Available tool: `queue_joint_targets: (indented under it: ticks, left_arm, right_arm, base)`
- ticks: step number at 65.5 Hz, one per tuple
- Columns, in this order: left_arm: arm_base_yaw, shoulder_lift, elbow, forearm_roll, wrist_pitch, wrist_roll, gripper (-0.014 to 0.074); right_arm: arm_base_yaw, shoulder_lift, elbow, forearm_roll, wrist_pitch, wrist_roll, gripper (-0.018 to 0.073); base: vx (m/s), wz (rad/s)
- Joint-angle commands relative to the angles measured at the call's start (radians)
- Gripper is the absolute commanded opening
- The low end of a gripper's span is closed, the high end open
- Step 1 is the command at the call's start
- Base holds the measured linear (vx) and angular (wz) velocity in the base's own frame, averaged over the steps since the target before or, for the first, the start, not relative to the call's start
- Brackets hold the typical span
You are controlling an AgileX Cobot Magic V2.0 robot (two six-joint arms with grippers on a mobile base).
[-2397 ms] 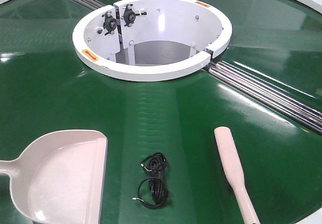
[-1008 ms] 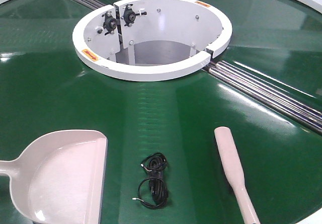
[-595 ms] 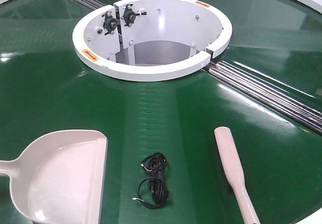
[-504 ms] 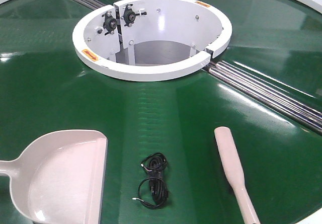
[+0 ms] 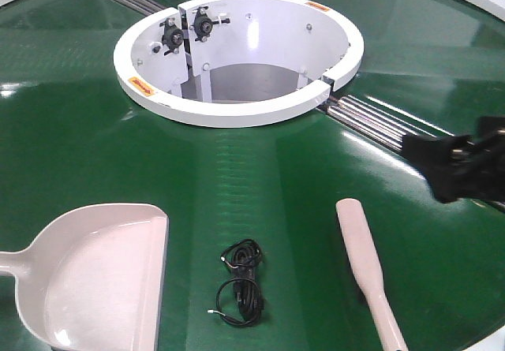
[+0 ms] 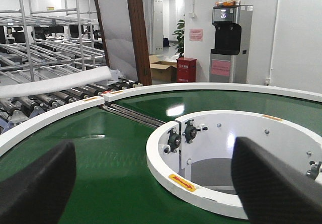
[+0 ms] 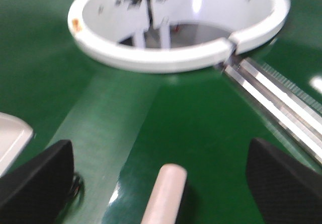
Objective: Clean and inspect green conveyor with broom and dustpan
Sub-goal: 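Reach the right gripper down to the pink brush handle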
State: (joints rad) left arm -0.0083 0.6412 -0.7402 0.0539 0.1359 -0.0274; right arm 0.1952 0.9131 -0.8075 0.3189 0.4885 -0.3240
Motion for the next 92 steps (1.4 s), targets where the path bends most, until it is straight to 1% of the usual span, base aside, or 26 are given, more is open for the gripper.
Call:
queue_joint_targets:
  ticks: [1,14,25,36,42,53,84,92]
  left_arm:
    - [-0.006,0.009,-0.035,-0.003,-0.067,0.000,0.0578]
    - [-0.006,0.009,-0.035,-0.003,-0.048,0.000,0.0578]
    - [-0.006,0.009,-0.035,-0.003,-0.031,0.000,0.0578]
    - [-0.006,0.009,-0.035,-0.003,-0.031,0.000,0.0578]
    - [-0.006,0.009,-0.035,-0.003,-0.031,0.000,0.0578]
    - [-0.006,0.009,-0.035,-0.003,-0.031,0.000,0.0577]
    - [-0.006,0.009,-0.035,-0.003,-0.031,0.000,0.0577]
    - [-0.006,0.009,-0.035,-0.003,-0.031,0.000,0.0577]
  right_arm:
    - [0.013,0.117,-0.087,0.001,0.014,0.028,0.0630]
    - [0.012,0.371,-0.251,-0.057,0.207,0.160,0.0624]
    - [0.013,0.548,-0.385,-0.089,0.386,0.171,0.0617]
    - [0.013,0.656,-0.447,-0.108,0.495,0.194,0.0608]
    - [0.013,0.687,-0.450,-0.108,0.506,0.215,0.0603]
    - [0.013,0.729,-0.450,-0.114,0.541,0.224,0.0596]
    - [0.013,0.855,-0.450,-0.116,0.534,0.241,0.0594]
    - [0.013,0.863,-0.450,-0.116,0.534,0.241,0.0563]
  base:
    - [0.00,0.00]
    - [0.00,0.00]
    - [0.00,0.00]
    - [0.00,0.00]
    - [0.00,0.00]
    - [0.00,0.00]
    - [0.00,0.00]
    - [0.00,0.00]
